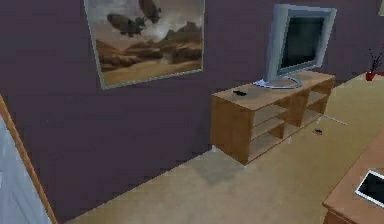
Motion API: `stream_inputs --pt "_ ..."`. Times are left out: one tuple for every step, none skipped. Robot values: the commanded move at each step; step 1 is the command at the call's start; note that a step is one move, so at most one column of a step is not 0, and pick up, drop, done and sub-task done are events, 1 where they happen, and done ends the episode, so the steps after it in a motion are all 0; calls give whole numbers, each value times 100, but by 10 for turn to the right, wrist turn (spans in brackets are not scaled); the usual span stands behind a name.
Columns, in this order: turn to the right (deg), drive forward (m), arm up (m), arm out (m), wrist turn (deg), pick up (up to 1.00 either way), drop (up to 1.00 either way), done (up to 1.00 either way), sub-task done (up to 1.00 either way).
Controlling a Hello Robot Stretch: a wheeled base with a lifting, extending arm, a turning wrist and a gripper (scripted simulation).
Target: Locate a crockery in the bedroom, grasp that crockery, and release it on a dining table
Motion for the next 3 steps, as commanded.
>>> stream_inputs --pt "0 55 0 0 0 0 0 0 0" --pt "420 0 0 0 0 0 0 0 0" --pt "0 100 0 0 0 0 0 0 0"
